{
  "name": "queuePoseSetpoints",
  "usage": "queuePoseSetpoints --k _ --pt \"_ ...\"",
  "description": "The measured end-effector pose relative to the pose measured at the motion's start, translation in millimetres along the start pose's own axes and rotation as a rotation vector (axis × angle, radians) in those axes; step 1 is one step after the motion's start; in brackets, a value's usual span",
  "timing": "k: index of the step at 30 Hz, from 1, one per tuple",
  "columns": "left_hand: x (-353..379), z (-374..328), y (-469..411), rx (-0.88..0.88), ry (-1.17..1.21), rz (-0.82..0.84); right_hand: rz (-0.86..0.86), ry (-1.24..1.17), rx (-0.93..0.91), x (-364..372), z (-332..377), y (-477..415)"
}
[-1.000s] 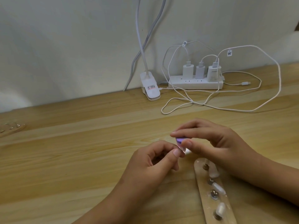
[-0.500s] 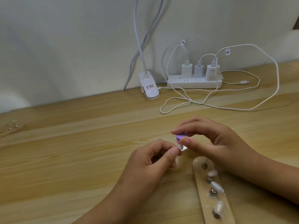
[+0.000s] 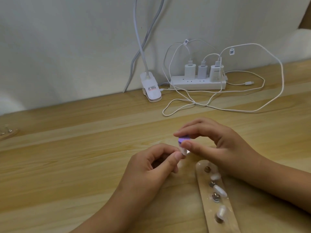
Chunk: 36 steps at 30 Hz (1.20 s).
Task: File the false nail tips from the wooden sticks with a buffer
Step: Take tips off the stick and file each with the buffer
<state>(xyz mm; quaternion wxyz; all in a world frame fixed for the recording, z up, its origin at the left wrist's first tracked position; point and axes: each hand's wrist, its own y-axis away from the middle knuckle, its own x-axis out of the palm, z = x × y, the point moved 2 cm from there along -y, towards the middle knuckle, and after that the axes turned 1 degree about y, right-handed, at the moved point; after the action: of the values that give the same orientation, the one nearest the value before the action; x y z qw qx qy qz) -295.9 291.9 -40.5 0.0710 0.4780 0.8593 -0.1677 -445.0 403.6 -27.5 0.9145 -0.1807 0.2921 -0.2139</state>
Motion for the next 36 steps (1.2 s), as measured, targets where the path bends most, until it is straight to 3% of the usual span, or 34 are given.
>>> queuePoseSetpoints --k 4,7,16,18,22,25,36 --pt "-0.5 -0.6 -0.9 -0.004 0.048 0.005 0.004 0.021 -0.104 3.6 4.1 1.3" --pt "-0.3 -0.7 -0.1 -0.025 0.071 0.012 -0.039 -0.055 -0.012 0.4 -1.6 -0.4" --pt "0.6 -2.3 -1.2 -0.051 0.222 0.009 -0.098 -0.228 0.006 -4.0 -0.5 -2.3" --pt "1.0 -1.4 -1.2 -0.044 0.212 0.018 -0.036 -0.165 -0.074 1.9 4.0 0.9" --pt "1.0 -0.9 -1.1 -0.041 0.192 0.046 -0.059 -0.151 -0.030 1.0 1.8 0.1" --pt "0.9 -2.4 -1.4 -0.029 0.160 0.058 -0.013 -0.106 -0.102 3.0 5.0 1.0" --pt "1.2 -1.1 -1.1 -0.026 0.076 0.056 -0.011 -0.178 0.006 2.5 0.6 -0.5"
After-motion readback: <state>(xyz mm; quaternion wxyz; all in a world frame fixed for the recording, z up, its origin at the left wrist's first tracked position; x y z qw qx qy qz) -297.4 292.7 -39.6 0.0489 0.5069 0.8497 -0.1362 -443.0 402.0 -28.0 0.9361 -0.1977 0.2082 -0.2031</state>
